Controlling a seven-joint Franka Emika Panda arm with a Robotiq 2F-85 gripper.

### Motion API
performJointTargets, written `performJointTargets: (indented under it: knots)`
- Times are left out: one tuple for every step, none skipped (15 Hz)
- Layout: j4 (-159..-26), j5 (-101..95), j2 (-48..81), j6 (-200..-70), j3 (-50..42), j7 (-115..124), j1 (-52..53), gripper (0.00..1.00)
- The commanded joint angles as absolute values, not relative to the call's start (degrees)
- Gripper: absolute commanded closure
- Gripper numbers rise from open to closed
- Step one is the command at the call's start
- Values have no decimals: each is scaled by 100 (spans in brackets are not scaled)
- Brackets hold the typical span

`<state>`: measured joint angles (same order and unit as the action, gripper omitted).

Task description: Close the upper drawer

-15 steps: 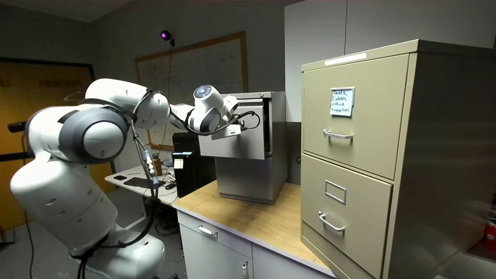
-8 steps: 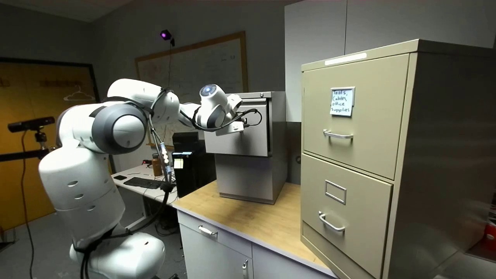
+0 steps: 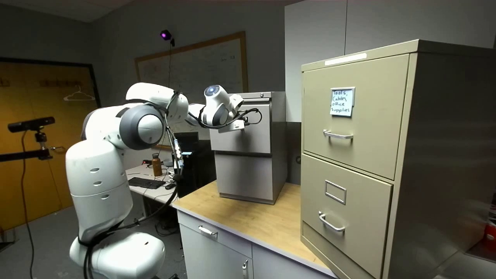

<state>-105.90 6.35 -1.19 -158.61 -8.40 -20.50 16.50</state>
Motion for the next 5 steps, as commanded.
performJointTargets:
  knots:
    - [-9760,413,433,-15611,-276,-1640,1183,94]
    - [-9645,345,511,-15569,-168,-1561,1096,94]
    - [-9548,256,579,-15526,-77,-1472,1025,94]
    - [-9447,171,652,-15481,-6,-1395,967,94]
    - [-9370,102,693,-15425,54,-1328,918,94]
